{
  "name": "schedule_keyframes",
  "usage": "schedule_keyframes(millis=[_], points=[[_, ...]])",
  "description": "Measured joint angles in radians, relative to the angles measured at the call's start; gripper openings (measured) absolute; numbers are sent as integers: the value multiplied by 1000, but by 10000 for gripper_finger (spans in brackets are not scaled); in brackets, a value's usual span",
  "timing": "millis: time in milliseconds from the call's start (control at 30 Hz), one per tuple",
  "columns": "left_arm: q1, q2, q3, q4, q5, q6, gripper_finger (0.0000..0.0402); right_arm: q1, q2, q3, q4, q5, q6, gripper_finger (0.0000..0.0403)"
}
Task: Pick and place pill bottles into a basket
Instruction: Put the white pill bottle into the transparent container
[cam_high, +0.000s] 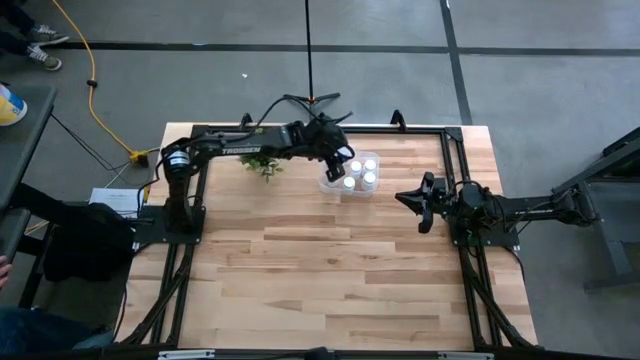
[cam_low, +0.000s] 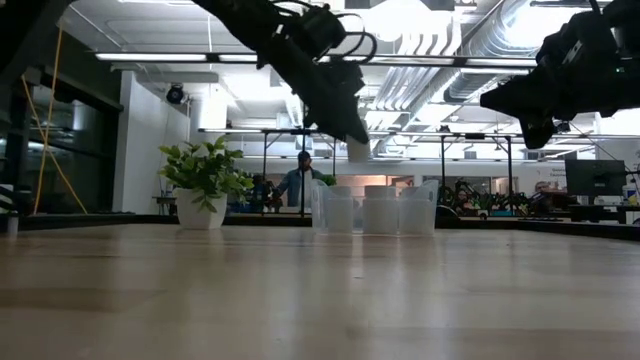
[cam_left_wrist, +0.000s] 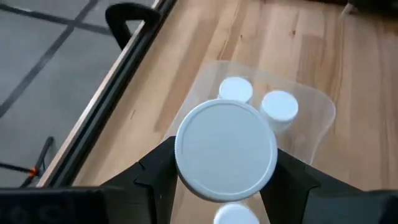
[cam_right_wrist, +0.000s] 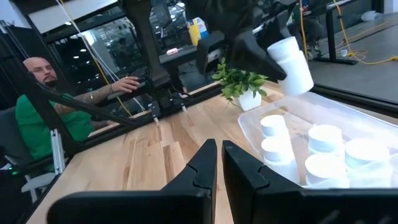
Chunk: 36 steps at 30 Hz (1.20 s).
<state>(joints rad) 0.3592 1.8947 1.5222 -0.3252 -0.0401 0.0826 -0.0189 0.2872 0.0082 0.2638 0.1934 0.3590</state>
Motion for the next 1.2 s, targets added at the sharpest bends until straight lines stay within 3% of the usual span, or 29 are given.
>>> schedule_keyframes(millis=[1200], points=[[-6, 146, 2, 10, -36, -1, 218, 0, 0, 0, -21, 6, 5, 16]])
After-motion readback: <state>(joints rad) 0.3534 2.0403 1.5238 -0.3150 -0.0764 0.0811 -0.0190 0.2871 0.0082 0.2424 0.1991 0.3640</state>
